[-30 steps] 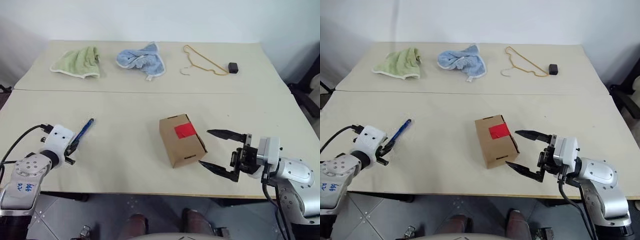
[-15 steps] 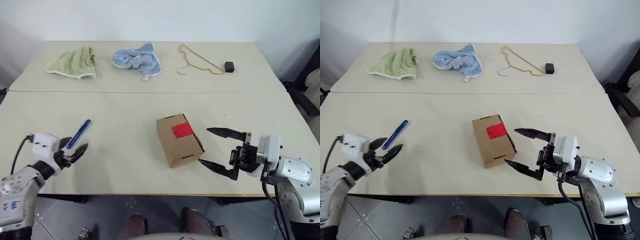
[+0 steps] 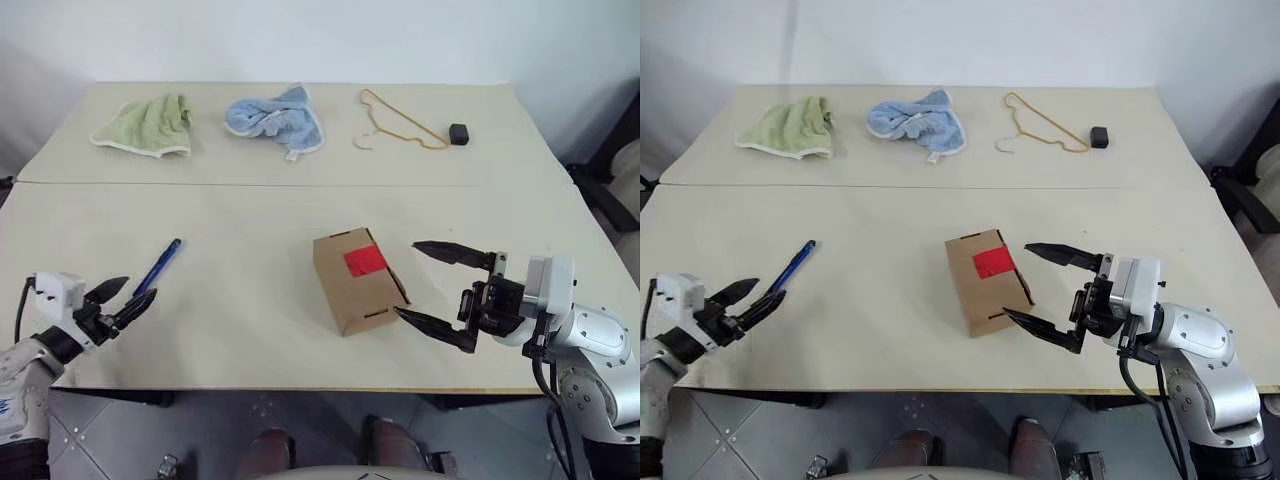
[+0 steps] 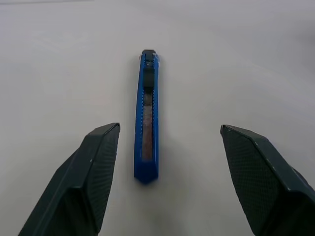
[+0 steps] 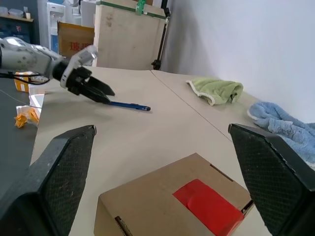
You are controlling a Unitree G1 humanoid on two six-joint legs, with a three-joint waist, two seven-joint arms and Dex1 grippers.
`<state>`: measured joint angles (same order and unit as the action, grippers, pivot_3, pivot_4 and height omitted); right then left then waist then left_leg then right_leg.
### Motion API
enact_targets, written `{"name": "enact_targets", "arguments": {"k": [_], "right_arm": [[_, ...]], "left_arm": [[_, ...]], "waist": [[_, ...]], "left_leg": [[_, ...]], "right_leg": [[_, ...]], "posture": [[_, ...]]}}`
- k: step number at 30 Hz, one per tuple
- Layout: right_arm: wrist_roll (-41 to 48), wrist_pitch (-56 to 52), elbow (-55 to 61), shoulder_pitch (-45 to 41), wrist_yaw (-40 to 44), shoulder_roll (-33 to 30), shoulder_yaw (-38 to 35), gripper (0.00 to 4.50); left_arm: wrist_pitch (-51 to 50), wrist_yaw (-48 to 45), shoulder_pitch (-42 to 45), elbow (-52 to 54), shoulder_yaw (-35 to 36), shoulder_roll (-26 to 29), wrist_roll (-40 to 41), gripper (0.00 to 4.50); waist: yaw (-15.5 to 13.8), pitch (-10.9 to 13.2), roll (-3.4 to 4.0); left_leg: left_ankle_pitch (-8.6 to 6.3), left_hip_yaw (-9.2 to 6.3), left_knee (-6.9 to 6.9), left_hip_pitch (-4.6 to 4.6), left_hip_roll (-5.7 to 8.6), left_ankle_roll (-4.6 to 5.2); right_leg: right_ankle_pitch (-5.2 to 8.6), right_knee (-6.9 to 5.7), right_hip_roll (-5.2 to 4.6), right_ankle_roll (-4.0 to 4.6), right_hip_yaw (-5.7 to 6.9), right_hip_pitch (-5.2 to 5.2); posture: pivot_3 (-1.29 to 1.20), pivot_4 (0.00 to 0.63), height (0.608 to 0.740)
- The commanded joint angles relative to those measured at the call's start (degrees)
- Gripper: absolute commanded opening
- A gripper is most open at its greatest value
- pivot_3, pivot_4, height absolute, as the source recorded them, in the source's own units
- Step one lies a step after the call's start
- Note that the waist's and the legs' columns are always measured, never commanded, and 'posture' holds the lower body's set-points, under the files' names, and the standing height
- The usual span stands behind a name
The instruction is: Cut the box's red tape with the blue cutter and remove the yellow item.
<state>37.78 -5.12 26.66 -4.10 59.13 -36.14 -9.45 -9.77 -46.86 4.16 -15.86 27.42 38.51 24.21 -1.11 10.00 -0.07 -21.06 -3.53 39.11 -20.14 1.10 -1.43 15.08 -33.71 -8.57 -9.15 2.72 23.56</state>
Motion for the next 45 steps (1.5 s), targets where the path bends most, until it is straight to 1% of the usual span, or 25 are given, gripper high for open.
{"name": "enact_targets", "arguments": {"k": [1, 6, 9, 14, 15, 16, 23, 24, 25, 31, 35, 39, 42, 45], "right_arm": [[0.72, -0.05, 2.85, -0.41, -0.94, -0.5, -1.11, 4.5], [0.9, -0.55, 4.43, 0.77, -2.14, -0.8, -1.83, 4.5], [0.72, -0.71, 5.23, 1.66, -2.78, -0.74, -2.14, 4.5], [0.45, -0.6, 5.9, 2.05, -3.91, -0.42, -2.03, 4.5], [0.4, -0.54, 5.94, 2.08, -3.96, -0.46, -1.97, 4.5], [0.41, -0.51, 5.97, 2.09, -4.03, -0.49, -1.94, 4.5], [0.3, -0.41, 6.04, 2.01, -4.24, -0.6, -1.97, 4.5], [0.29, -0.4, 6.02, 2.03, -4.26, -0.61, -1.99, 4.5], [0.27, -0.4, 6.0, 2.04, -4.26, -0.62, -1.99, 4.5], [0.44, -0.75, 5.75, 1.33, -4.18, -0.9, -1.85, 4.5], [1.02, -1.11, 6.06, 1.21, -3.92, -1.26, -1.98, 4.5], [2.14, -1.95, 6.93, 1.88, -3.56, -2.08, -2.11, 4.5], [3.81, -4.2, 9.46, 3.58, -2.3, -3.96, -1.44, 4.5], [5.25, -6.42, 12.34, 5.34, -2.04, -5.65, -0.87, 4.5]], "left_arm": [[2.41, 2.53, 2.1, -2.46, -1.85, 0.36, -3.12, 3.46], [2.48, 6.44, 4.34, -6.02, -3.61, 0.79, -6.08, 3.46], [1.78, 7.94, 4.97, -6.59, -2.83, 0.65, -5.6, 3.46], [0.19, 7.23, 4.53, -7.61, -4.37, 1.36, -6.14, 3.46], [-0.22, 7.17, 4.46, -7.59, -4.64, 1.4, -6.2, 3.08], [-0.73, 6.95, 4.43, -7.59, -4.9, 1.47, -6.18, 2.92], [-3.58, 7.05, 3.06, -8.43, -7.2, 1.59, -7.31, 0.79], [-3.94, 7.23, 3.02, -8.48, -7.4, 1.48, -7.24, 0.56], [-4.22, 7.45, 3.03, -8.58, -7.68, 1.42, -7.31, 0.46], [-2.23, 6.6, 3.54, -6.24, -8.85, 0.68, -6.83, 0.46], [3.54, 1.89, 3.28, 0.39, -5.43, 0.62, -2.42, 0.46], [7.24, -7.05, 0.08, 9.43, -6.27, 4.44, -1.32, 0.46], [8.15, -15.14, -2.88, 17.35, -10.42, 9.59, -2.57, 0.46], [8.63, -19.2, -3.78, 23.02, -15.1, 11.81, -3.02, 0.46]], "waist": [[0.0, 0.0, 0.0], [-0.07, 0.0, 0.0], [-0.08, 0.0, 0.0], [-0.02, -0.01, 0.01], [0.0, -0.01, 0.01], [0.0, -0.01, 0.02], [-0.05, -0.12, 0.2], [-0.05, -0.14, 0.23], [-0.04, -0.15, 0.24], [-0.05, -0.18, 0.3], [-0.19, -0.15, 0.26], [-0.19, 0.02, -0.09], [-0.12, 0.05, -0.09], [-0.2, 0.12, 0.06]], "left_leg": [[0.0, 0.01, 0.0, 0.0, 0.0, 0.0], [0.0, 0.02, 0.0, 0.02, 0.0, 0.0], [0.01, 0.02, 0.0, 0.03, 0.0, -0.01], [0.01, 0.03, 0.0, 0.05, -0.01, -0.02], [0.01, 0.05, 0.0, 0.07, -0.01, -0.02], [0.01, 0.07, 0.0, 0.08, -0.01, -0.02], [0.0, 0.13, 0.0, 0.28, -0.02, 0.0], [-0.01, 0.16, -0.01, 0.32, -0.02, 0.01], [-0.01, 0.2, -0.04, 0.38, -0.02, 0.01], [-0.03, 0.37, -0.12, 0.71, -0.02, 0.04], [-0.05, 0.4, -0.12, 0.71, -0.03, 0.07], [-0.06, 0.37, -0.1, 0.47, -0.08, 0.04], [-0.07, 0.37, -0.1, 0.33, -0.1, 0.02], [-0.13, 0.4, -0.11, 0.32, -0.08, 0.11]], "right_leg": [[0.0, -0.01, 0.0, 0.0, 0.0, 0.0], [0.0, -0.03, 0.0, -0.01, 0.0, 0.0], [0.0, -0.04, 0.0, -0.01, 0.0, 0.0], [0.0, -0.07, 0.0, -0.01, -0.01, -0.01], [0.0, -0.07, 0.0, -0.01, -0.02, -0.01], [0.0, -0.08, 0.0, -0.01, -0.02, -0.01], [0.0, -0.09, -0.01, -0.01, -0.08, -0.16], [0.0, -0.1, -0.01, -0.01, -0.11, -0.18], [0.0, -0.1, -0.01, -0.01, -0.14, -0.21], [0.0, -0.11, -0.01, -0.01, -0.3, -0.38], [0.0, -0.09, -0.01, -0.01, -0.34, -0.38], [0.0, -0.07, 0.0, 0.0, -0.33, -0.2], [0.0, -0.02, 0.01, 0.0, -0.31, -0.07], [0.0, 0.11, -0.01, 0.01, -0.31, -0.1]], "posture": [[0.0, 0.15, 0.74], [0.0, 0.15, 0.74], [0.0, 0.15, 0.74], [0.0, 0.15, 0.74], [0.0, 0.15, 0.74], [0.0, 0.15, 0.74], [0.0, 0.15, 0.74], [0.0, 0.15, 0.74], [0.0, 0.15, 0.74], [0.0, 0.15, 0.74], [0.0, 0.15, 0.74], [0.0, 0.15, 0.74], [0.0, 0.15, 0.74], [0.0, 0.15, 0.74]]}}
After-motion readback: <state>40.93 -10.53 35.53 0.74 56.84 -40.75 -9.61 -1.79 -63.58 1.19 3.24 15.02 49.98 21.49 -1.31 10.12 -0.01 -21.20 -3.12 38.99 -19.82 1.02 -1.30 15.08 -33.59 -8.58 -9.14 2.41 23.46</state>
